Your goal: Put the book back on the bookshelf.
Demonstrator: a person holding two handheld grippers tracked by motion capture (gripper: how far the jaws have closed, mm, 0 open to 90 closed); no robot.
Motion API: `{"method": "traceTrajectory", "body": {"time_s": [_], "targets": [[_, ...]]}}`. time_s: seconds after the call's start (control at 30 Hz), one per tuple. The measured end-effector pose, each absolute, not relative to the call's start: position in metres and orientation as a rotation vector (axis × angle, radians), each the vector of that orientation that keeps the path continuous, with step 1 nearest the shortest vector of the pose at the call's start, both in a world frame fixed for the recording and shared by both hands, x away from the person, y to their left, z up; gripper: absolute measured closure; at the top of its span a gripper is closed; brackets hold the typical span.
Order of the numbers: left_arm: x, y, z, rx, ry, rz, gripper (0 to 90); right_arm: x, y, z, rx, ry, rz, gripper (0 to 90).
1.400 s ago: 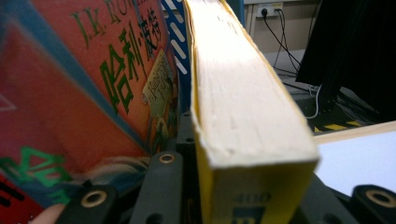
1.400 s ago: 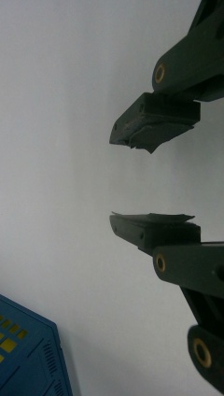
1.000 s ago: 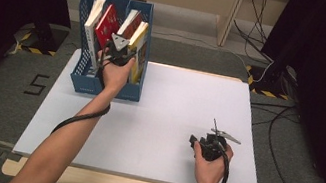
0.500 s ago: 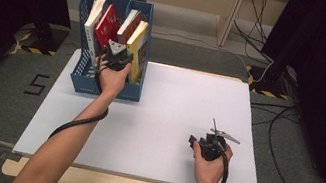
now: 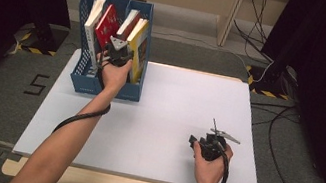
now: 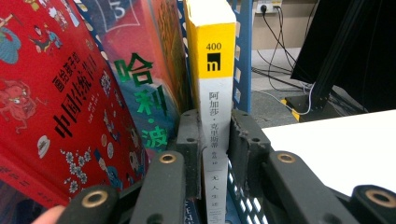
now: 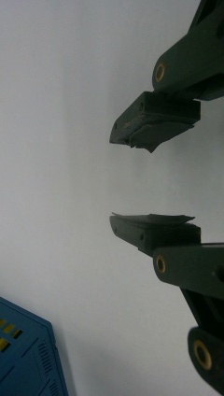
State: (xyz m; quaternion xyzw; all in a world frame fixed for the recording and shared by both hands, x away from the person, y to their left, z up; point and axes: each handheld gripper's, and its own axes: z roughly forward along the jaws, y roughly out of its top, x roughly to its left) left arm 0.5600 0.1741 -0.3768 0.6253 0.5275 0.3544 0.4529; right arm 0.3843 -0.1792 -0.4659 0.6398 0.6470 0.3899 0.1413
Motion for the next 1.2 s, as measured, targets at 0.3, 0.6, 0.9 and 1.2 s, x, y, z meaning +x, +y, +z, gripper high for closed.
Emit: {"method": "traceTrajectory", "body": {"time_s": [0.3,0.6,0.9,1.2], "targets": [[0.551,0.178,-0.378,1.547,1.29,0.84,65.5,0.384,-0.179,-0.466,1.846,1.865,1.126,54.4],[0.536,0.188,-0.378,1.555,1.277,0.817,61.7,0.384,-0.178,-0.467,1.84,1.865,1.122,54.4],[0.52,0.198,-0.375,1.573,1.256,0.804,59.0,0.383,-0.178,-0.466,1.835,1.869,1.125,54.4],[0.507,0.205,-0.373,1.607,1.236,0.793,54.7,0.383,-0.177,-0.466,1.839,1.867,1.124,54.4]]}}
